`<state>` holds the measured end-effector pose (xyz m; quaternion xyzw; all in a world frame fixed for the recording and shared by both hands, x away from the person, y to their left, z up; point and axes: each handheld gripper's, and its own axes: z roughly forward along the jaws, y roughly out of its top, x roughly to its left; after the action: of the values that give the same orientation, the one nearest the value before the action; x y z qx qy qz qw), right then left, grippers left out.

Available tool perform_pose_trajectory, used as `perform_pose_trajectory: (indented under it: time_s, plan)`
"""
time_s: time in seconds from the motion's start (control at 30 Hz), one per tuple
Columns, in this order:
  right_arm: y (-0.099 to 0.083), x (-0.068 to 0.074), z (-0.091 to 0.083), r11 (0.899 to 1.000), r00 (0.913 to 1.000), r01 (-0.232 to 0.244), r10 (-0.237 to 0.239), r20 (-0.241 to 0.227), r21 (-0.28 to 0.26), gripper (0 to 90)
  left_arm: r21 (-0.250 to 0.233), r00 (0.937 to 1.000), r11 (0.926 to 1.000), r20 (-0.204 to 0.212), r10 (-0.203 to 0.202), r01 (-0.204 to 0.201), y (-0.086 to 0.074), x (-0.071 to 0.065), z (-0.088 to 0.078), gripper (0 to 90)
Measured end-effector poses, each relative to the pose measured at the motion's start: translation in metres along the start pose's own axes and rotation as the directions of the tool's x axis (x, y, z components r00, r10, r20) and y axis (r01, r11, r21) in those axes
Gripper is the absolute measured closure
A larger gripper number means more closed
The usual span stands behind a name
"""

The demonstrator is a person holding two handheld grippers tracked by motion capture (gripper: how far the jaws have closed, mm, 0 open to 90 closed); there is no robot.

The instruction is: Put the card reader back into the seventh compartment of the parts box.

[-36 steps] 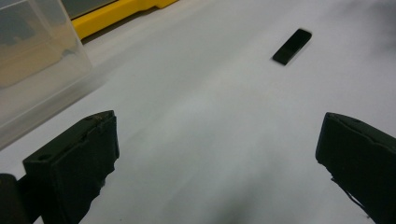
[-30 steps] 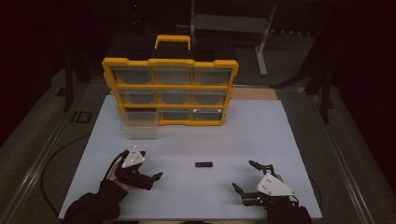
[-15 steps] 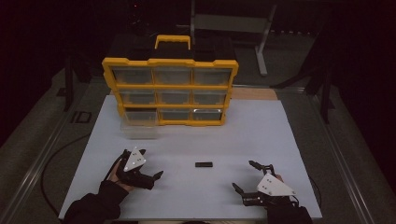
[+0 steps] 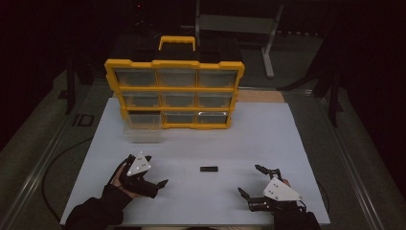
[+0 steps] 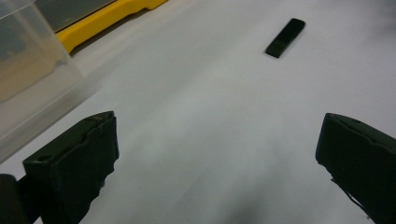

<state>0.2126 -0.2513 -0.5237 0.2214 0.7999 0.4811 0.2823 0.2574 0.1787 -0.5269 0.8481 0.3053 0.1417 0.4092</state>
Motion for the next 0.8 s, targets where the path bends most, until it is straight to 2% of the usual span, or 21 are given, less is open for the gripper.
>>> perform_pose_trajectory:
  time_s: [0.27,0.37,0.43,0.53,0.8]
  plan:
    - [-0.001,0.000,-0.002,1.000,0.9999,-0.008,0.008,0.007,0.003,8.7,-0.016,0.9996,0.9999,0.028,-0.003,0.003,0.007,0.002,-0.006,0.0]
    - [-0.001,0.000,-0.002,1.000,0.9999,-0.006,0.006,0.010,0.002,8.6,-0.021,0.9993,0.9997,0.035,0.013,-0.012,0.012,0.001,-0.010,0.0]
    - [-0.001,0.001,-0.002,1.000,0.9999,-0.008,0.008,0.012,0.003,8.7,-0.042,0.9989,0.9986,0.033,0.034,-0.033,0.017,0.000,-0.015,0.0]
    - [-0.001,0.001,-0.001,1.000,1.0000,-0.003,0.003,0.008,0.006,8.7,-0.052,0.9981,0.9980,0.048,0.038,-0.035,0.024,0.000,-0.019,0.0]
    - [-0.001,0.001,-0.002,1.000,0.9999,-0.006,0.006,0.011,0.007,8.6,-0.074,0.9938,0.9928,0.053,0.098,-0.094,0.045,-0.001,-0.028,0.0]
